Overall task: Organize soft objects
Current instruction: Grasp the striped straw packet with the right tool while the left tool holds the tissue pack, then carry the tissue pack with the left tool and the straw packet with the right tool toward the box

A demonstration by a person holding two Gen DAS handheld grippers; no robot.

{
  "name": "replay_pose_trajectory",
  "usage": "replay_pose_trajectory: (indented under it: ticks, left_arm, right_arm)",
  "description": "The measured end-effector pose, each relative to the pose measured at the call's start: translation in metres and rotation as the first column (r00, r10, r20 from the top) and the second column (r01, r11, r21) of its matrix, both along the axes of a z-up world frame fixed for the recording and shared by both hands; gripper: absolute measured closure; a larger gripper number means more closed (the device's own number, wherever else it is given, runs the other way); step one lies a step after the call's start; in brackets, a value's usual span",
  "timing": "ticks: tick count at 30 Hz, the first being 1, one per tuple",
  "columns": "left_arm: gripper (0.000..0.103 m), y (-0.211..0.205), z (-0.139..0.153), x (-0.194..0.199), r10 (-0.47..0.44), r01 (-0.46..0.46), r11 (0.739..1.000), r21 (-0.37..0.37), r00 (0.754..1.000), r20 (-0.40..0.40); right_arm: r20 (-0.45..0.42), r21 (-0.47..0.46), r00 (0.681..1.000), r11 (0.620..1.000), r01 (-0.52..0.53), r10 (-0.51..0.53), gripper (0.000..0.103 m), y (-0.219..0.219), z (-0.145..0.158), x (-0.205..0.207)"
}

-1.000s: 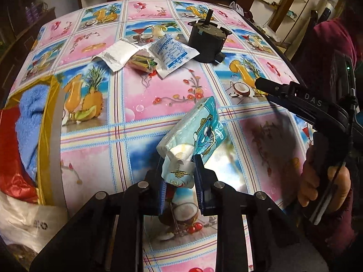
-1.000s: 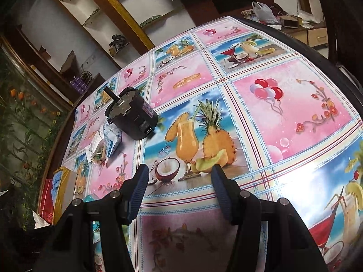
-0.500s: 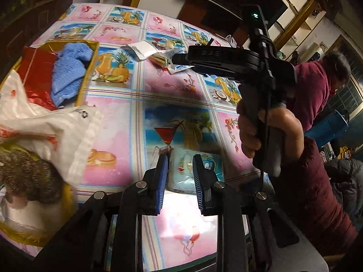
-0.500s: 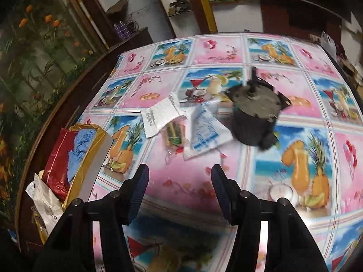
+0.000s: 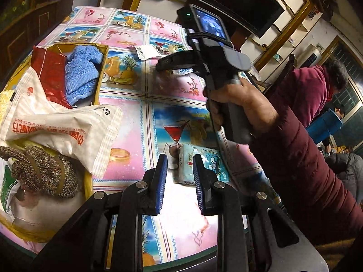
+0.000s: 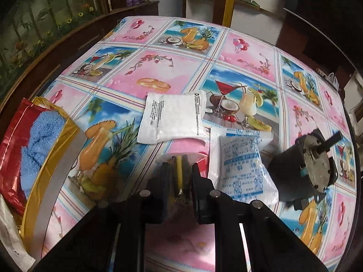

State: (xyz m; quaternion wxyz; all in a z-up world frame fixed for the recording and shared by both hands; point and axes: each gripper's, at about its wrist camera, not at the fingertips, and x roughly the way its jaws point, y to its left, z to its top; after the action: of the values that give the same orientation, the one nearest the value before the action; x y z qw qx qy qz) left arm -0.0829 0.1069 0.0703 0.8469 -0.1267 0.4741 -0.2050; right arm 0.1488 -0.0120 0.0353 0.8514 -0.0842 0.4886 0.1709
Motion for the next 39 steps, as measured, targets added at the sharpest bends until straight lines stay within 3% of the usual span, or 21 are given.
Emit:
replay_pose_trajectory:
  ticks: [3,5,7,11,14,18,24,27,30,33,35,38,39]
  left_arm:
    - [0.079,-0.007,0.000,-0.001,-0.040,0.040,0.999,0.025,0.999,0.012]
    - [0.059,-0.015,-0.001,-0.003,-0.075,0.074,0.996,0.043,0.997,0.020]
    - [0.049,-0.022,-0.001,-0.004,-0.093,0.092,0.994,0.055,0.995,0.026]
    - [0.048,-0.040,-0.010,-0.002,-0.109,0.111,0.990,0.085,0.994,-0.028]
    - [0.048,-0.055,-0.022,0.000,-0.119,0.127,0.988,0.094,0.989,-0.087]
    - [0.048,-0.062,-0.038,0.008,-0.097,0.107,0.992,0.060,0.983,-0.155]
    - [0.048,-0.052,-0.043,0.017,-0.023,0.030,0.999,0.042,0.988,-0.155]
    - [0.047,-0.062,-0.041,0.019,-0.018,0.030,0.995,0.097,0.992,-0.124]
    - [0.035,-0.083,-0.042,0.022,-0.039,0.052,0.981,0.186,0.997,-0.072]
    - [0.034,-0.112,-0.047,0.024,-0.083,0.078,0.936,0.342,0.997,-0.001]
    - [0.019,-0.131,-0.053,0.021,-0.130,0.102,0.894,0.436,0.991,0.035]
    - [0.018,-0.131,-0.056,0.019,-0.148,0.114,0.904,0.412,0.988,0.053]
    - [0.025,-0.127,-0.055,0.019,-0.147,0.112,0.908,0.404,0.987,0.057]
  right_arm:
    - [-0.060,0.062,0.998,0.998,0.008,-0.004,0.088,-0.023,0.000,-0.018]
    - [-0.089,0.081,0.996,0.997,0.016,-0.009,0.087,-0.043,0.001,-0.038]
    - [-0.093,0.070,0.995,0.997,0.033,-0.026,0.087,-0.065,0.001,-0.059]
    - [-0.105,0.100,0.991,0.991,0.088,-0.078,0.087,-0.110,0.000,-0.098]
    - [-0.111,0.116,0.992,0.990,0.079,-0.067,0.087,-0.119,0.001,-0.125]
    - [-0.112,0.138,0.993,0.990,-0.032,0.048,0.087,-0.098,0.002,-0.156]
    - [-0.177,0.270,0.965,0.953,-0.140,0.192,0.087,-0.094,0.001,-0.184]
    - [-0.154,0.275,0.978,0.957,-0.094,0.141,0.087,-0.111,0.001,-0.190]
    - [-0.129,0.280,0.989,0.959,-0.031,0.070,0.087,-0.130,0.002,-0.193]
    - [-0.108,0.291,0.994,0.957,0.009,0.023,0.087,-0.140,0.003,-0.192]
    - [-0.090,0.286,0.996,0.958,0.028,-0.003,0.087,-0.145,0.005,-0.193]
    - [-0.081,0.287,0.996,0.957,0.046,-0.024,0.087,-0.152,0.007,-0.194]
    - [-0.080,0.288,0.996,0.956,0.051,-0.029,0.087,-0.153,0.007,-0.195]
